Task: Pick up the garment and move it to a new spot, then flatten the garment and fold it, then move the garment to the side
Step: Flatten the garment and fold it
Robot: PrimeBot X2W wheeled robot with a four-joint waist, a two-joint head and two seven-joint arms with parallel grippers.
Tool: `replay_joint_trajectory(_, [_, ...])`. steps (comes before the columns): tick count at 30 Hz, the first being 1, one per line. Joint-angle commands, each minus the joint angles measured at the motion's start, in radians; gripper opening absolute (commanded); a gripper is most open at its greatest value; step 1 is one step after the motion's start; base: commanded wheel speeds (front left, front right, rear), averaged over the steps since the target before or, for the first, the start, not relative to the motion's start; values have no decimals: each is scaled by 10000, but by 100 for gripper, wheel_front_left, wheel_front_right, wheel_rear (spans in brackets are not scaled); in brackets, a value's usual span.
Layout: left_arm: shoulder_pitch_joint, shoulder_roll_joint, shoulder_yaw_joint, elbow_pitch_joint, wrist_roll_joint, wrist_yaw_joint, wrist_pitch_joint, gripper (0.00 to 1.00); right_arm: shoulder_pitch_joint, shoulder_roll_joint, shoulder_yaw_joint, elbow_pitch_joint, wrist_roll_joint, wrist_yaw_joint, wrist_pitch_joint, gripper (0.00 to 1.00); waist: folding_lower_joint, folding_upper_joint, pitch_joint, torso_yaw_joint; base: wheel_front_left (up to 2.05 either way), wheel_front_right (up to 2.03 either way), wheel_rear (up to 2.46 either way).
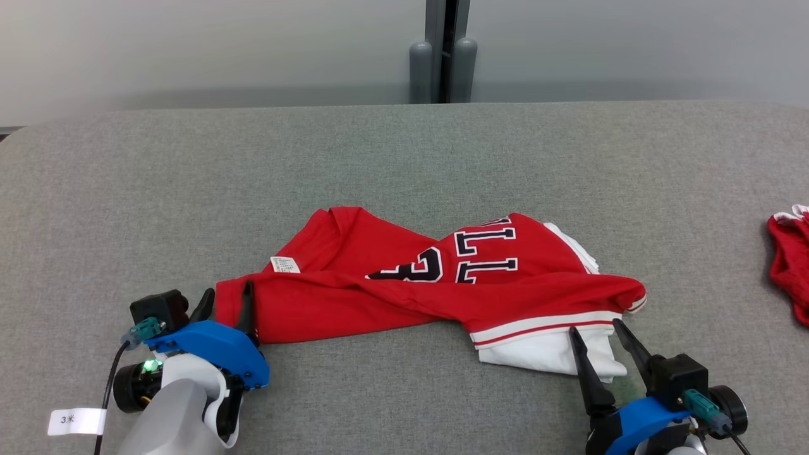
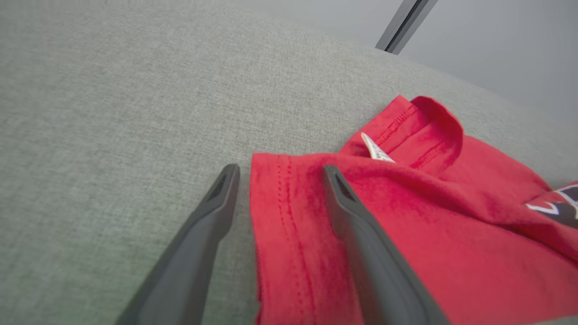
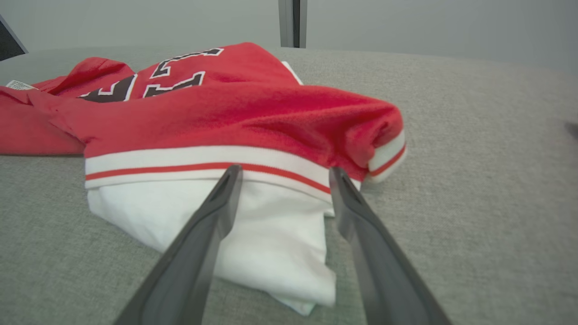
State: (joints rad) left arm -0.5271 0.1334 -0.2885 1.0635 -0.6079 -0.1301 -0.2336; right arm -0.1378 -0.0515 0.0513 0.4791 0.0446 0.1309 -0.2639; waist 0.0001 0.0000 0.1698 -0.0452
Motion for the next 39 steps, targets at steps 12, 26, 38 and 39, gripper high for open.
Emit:
replay_joint_trajectory(12, [-436, 398, -1125, -275, -348, -12, -264, 0, 61, 4, 108, 181, 163, -3, -3, 100, -1, 0, -165, -26, 0, 0, 0])
replay_joint_trajectory(26, [2385, 713, -1300, -4650, 1089, -10, -316, 0, 829, -1, 0, 649, 521, -3, -2, 100, -1, 0, -1544, 424, 0, 0, 0])
replay_joint_trajectory(38, [4671, 659, -848, -3501, 785, -10, -318, 100, 1229, -1, -10, 640, 659, -3, -2, 100, -1, 0, -1844, 394, 0, 0, 0])
replay_joint_trajectory(39, [4640, 639, -731, -3518, 833, -10, -318, 100, 1242, -1, -16, 635, 654, -3, -2, 100, -1, 0, -1839, 398, 0, 0, 0])
